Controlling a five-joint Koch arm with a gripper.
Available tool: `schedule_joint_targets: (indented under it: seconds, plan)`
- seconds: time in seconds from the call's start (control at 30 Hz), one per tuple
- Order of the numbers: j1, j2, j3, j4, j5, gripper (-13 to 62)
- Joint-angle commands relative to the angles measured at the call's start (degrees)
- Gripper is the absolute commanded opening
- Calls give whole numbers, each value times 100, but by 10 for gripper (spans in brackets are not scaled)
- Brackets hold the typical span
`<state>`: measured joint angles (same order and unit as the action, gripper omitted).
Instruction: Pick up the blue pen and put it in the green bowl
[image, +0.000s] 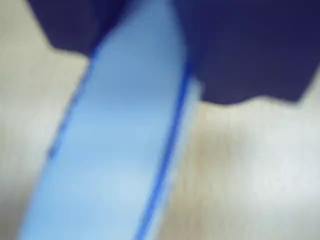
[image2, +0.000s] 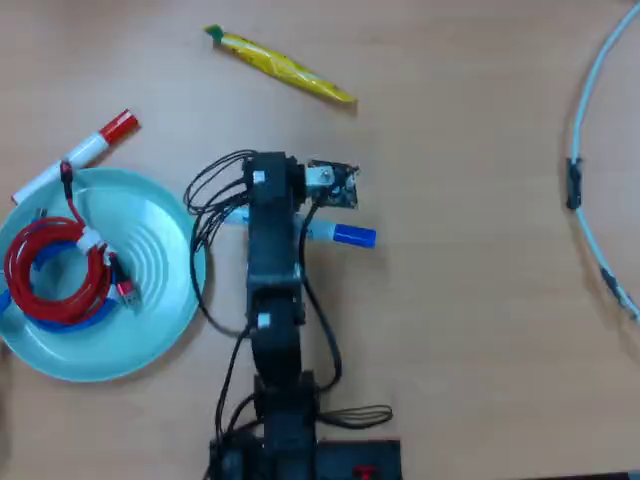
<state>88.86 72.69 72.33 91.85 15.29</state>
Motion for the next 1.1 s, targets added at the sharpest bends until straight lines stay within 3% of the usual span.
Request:
schedule_joint_targets:
  seconds: [0.0,0.3,0.63,0.9,1.07]
  plan:
    - [-53,896,-123,439,62,-78]
    - [-422,1802,-202,290,-316,-78]
    - [-1679,3041,-202,-519,-1090,-78]
    - [-2689,3129,-149,-1020,-1380,-78]
    - [-3498,3067,-123,-1538,-2232,-78]
